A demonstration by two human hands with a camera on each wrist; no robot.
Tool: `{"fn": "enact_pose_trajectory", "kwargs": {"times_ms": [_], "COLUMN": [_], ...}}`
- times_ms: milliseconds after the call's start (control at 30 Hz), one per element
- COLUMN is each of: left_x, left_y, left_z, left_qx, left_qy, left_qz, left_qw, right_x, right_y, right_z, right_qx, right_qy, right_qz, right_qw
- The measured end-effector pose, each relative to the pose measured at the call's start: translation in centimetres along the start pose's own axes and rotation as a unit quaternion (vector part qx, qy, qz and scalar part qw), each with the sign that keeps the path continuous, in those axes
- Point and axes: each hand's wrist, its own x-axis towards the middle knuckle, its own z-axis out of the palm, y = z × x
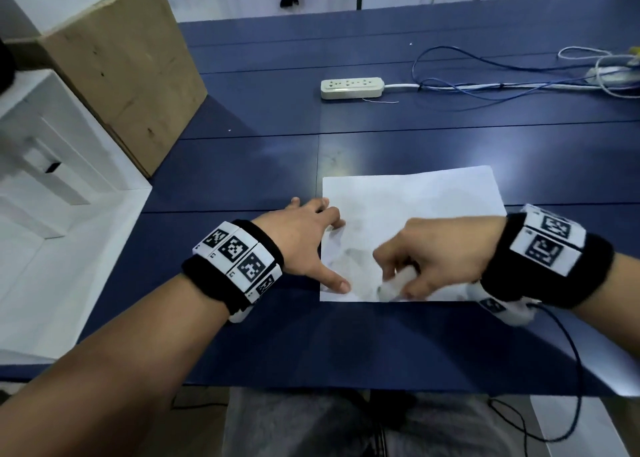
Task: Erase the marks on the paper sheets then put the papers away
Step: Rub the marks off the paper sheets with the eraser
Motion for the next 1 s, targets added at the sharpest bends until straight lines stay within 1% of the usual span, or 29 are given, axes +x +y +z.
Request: {"fn": "enact_pose_trajectory", "kwargs": {"times_ms": [33, 67, 133, 233, 267, 300, 333, 367, 433, 467, 500, 567, 633, 700, 733, 767, 800, 867, 900, 933, 1000], "left_x": [0.0, 0.0, 0.0, 0.0, 0.0, 0.0, -0.1, -0.1, -0.1, 0.0, 0.0, 0.0, 0.0, 0.0, 0.0, 0.0, 0.0, 0.1, 0.1, 0.1, 0.2], "left_y": [0.0, 0.0, 0.1, 0.1, 0.1, 0.1, 0.1, 0.1, 0.1, 0.1, 0.1, 0.2, 0.2, 0.2, 0.2, 0.1, 0.1, 0.1, 0.0, 0.0, 0.0], "left_z": [0.0, 0.0, -0.1, -0.2, -0.2, -0.1, -0.1, -0.1, 0.0, -0.1, -0.1, -0.2, -0.2, -0.2, -0.1, -0.1, -0.1, 0.0, 0.0, 0.0, 0.0], "left_qx": [0.001, 0.001, 0.002, 0.005, 0.006, 0.005, 0.004, 0.002, 0.0, 0.0, 0.0, 0.002, 0.005, 0.003, 0.002, 0.001, -0.001, -0.005, -0.006, -0.007, -0.002], "left_qy": [-0.002, -0.004, -0.006, -0.003, -0.003, -0.003, -0.003, -0.004, -0.006, -0.007, -0.009, -0.01, -0.009, -0.007, -0.005, -0.003, -0.001, -0.002, -0.003, -0.005, -0.006], "left_qz": [-0.001, -0.001, -0.003, -0.001, -0.001, -0.002, -0.003, -0.004, -0.005, -0.006, -0.007, -0.007, -0.006, -0.003, -0.002, -0.002, -0.001, 0.0, 0.0, 0.0, 0.0], "left_qw": [1.0, 1.0, 1.0, 1.0, 1.0, 1.0, 1.0, 1.0, 1.0, 1.0, 1.0, 1.0, 1.0, 1.0, 1.0, 1.0, 1.0, 1.0, 1.0, 1.0, 1.0], "right_x": [-0.2, -0.2, 0.5, 1.4, 1.4, 1.2, 1.0, 0.6, 0.0, -0.2, -0.1, 0.8, 1.7, 2.0, 1.9, 1.7, 1.2, 0.4, 0.2, 0.2, 1.0], "right_y": [-0.2, -0.1, 0.8, 2.5, 2.8, 2.8, 2.5, 2.0, 0.8, 0.5, 0.7, 1.7, 2.9, 3.6, 3.6, 3.3, 2.8, 1.5, 1.1, 1.1, 1.9], "right_z": [0.2, 0.1, -0.5, -1.8, -1.9, -1.9, -1.7, -1.4, -0.7, -0.6, -0.7, -1.3, -2.2, -2.6, -2.5, -2.4, -2.0, -1.2, -1.0, -0.9, -1.4], "right_qx": [0.012, 0.011, -0.012, -0.023, -0.017, -0.013, -0.011, -0.007, 0.026, 0.04, 0.038, 0.002, -0.022, -0.014, -0.011, -0.011, -0.008, 0.022, 0.034, 0.029, -0.011], "right_qy": [-0.018, -0.015, 0.036, 0.118, 0.133, 0.135, 0.119, 0.088, 0.005, -0.019, -0.018, 0.041, 0.116, 0.154, 0.156, 0.143, 0.112, 0.023, -0.006, -0.01, 0.041], "right_qz": [-0.004, 0.002, 0.034, 0.099, 0.11, 0.106, 0.09, 0.066, 0.026, 0.019, 0.022, 0.052, 0.105, 0.142, 0.137, 0.115, 0.085, 0.04, 0.032, 0.032, 0.052], "right_qw": [1.0, 1.0, 0.999, 0.988, 0.985, 0.985, 0.989, 0.994, 0.999, 0.999, 0.999, 0.998, 0.987, 0.978, 0.978, 0.983, 0.99, 0.999, 0.999, 0.999, 0.998]}}
